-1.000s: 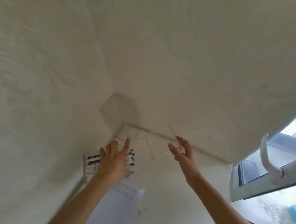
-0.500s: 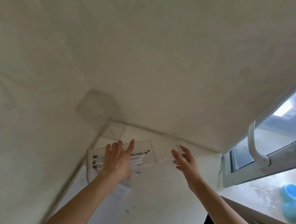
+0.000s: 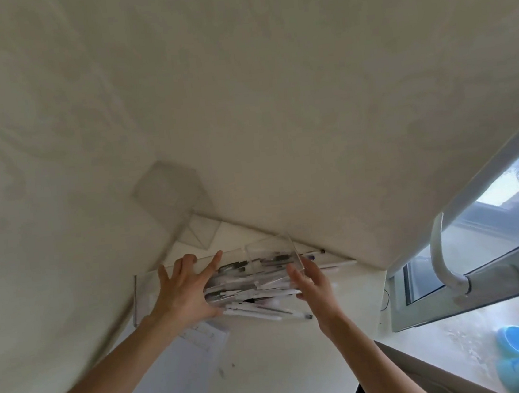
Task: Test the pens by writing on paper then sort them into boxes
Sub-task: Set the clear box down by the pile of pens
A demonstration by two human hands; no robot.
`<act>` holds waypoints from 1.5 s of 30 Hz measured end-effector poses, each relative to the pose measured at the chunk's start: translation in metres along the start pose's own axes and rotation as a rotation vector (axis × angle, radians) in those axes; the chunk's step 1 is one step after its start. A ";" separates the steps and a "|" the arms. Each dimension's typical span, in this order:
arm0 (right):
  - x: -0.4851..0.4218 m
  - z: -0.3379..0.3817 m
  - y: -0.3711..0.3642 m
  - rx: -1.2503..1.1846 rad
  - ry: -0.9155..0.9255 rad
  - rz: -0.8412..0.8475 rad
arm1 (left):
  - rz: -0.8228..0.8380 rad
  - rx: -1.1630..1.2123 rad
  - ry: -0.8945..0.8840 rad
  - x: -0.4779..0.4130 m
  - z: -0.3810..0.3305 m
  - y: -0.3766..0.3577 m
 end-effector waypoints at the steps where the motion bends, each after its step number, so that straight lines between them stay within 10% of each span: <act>1: 0.000 0.001 -0.004 0.003 0.004 0.005 | -0.004 -0.006 0.012 0.003 0.003 0.002; 16: 0.018 0.009 -0.087 0.026 0.023 0.255 | 0.022 -0.074 0.214 0.078 0.071 0.005; 45: 0.030 0.028 -0.062 -0.067 0.095 0.156 | -0.089 -0.222 0.060 0.044 0.046 0.052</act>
Point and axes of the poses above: each hand's wrist, its own x-axis away from the middle knuckle, its own y-axis out of the back of the hand, z = x × y, the point moved 6 cm from there along -x, towards the middle knuckle, and after that the axes turned 1 degree about x, right-handed, at the moved point
